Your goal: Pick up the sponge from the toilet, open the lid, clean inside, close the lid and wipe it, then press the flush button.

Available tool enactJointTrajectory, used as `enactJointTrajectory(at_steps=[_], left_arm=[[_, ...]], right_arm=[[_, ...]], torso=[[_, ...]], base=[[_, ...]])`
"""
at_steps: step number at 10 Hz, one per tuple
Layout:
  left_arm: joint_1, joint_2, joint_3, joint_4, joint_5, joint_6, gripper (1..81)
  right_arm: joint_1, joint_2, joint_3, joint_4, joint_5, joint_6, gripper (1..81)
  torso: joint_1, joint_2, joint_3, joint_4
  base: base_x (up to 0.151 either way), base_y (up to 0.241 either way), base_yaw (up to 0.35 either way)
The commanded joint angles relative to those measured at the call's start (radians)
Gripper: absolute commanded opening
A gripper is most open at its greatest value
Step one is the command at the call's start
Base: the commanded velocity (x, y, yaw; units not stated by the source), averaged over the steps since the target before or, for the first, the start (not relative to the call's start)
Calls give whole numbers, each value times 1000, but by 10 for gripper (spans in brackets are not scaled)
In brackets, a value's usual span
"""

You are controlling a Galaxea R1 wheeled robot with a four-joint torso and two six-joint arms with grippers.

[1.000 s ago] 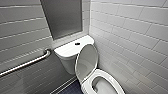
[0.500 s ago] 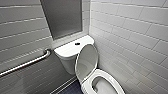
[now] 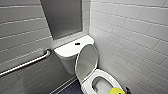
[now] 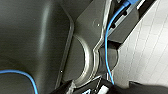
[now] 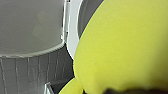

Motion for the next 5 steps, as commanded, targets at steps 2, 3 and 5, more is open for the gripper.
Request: enactJointTrajectory(at_steps=[2,3,5], left_arm=[[13,-18,11,27,19,3,811],[11,-18,2,24,17,3,811],[10,-18,-3,23,15,3,811]], right_arm=[[232,119,-170,-15,-223,7,10],[274,173,-223,-15,-266,7,10],[341,270,-325,-17,-329,7,10]], torso=[[0,0,0,0],[0,0,0,0],[0,0,0,0]], base=[[0,0,0],[0,0,0],[0,0,0]])
